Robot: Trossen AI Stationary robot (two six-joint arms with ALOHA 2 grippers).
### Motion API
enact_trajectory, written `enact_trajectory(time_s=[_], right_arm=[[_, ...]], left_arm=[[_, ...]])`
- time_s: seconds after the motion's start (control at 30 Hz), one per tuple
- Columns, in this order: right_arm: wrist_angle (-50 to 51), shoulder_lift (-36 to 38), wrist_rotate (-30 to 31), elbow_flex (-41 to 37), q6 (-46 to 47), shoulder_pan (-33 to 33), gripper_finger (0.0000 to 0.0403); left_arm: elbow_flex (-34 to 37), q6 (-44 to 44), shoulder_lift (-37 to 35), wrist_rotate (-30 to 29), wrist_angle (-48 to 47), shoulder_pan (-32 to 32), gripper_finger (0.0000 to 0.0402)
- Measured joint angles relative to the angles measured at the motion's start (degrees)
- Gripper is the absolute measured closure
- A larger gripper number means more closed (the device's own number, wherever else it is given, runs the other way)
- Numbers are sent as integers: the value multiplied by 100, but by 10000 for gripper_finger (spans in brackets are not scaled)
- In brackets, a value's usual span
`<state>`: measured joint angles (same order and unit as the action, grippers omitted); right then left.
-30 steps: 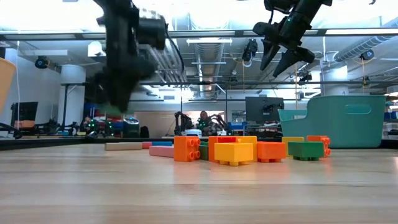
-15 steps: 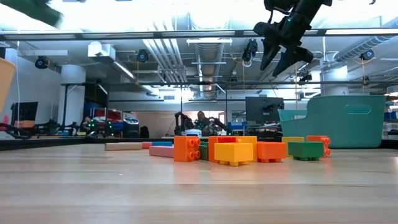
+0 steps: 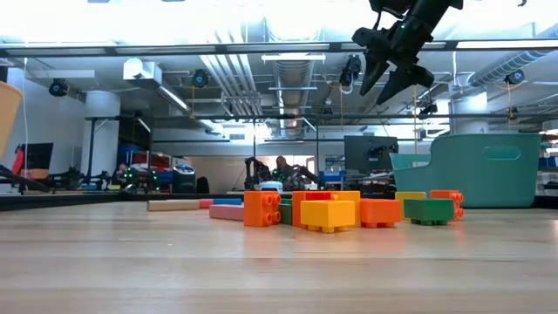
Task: Sort blocks
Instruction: Put the green rectangular block into the yellow bin, then put the brown rectangular block into the yellow bin
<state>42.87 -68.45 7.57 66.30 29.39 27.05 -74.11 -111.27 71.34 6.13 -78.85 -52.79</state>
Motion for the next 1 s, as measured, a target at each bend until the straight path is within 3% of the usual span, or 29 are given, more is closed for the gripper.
enact_trajectory(time_s=[0.23, 0.5, 0.67, 0.83, 1.0], right_arm=[[0, 0, -200, 0, 61, -2, 184], [4, 0, -213, 0, 60, -2, 184], [4, 0, -214, 0, 121, -1, 184], [4, 0, -212, 0, 158, -2, 184], [4, 0, -209, 0, 216, -2, 184]], left_arm=[[-2, 8, 55, -131, 27, 52, 227], [-11, 1038, -181, -1079, 48, 899, 217], [-11, 2821, -201, -1153, 97, 2173, 224], [-7, 5138, -113, -1296, 599, 3922, 230], [106, 6994, 171, -669, 1370, 5603, 232]])
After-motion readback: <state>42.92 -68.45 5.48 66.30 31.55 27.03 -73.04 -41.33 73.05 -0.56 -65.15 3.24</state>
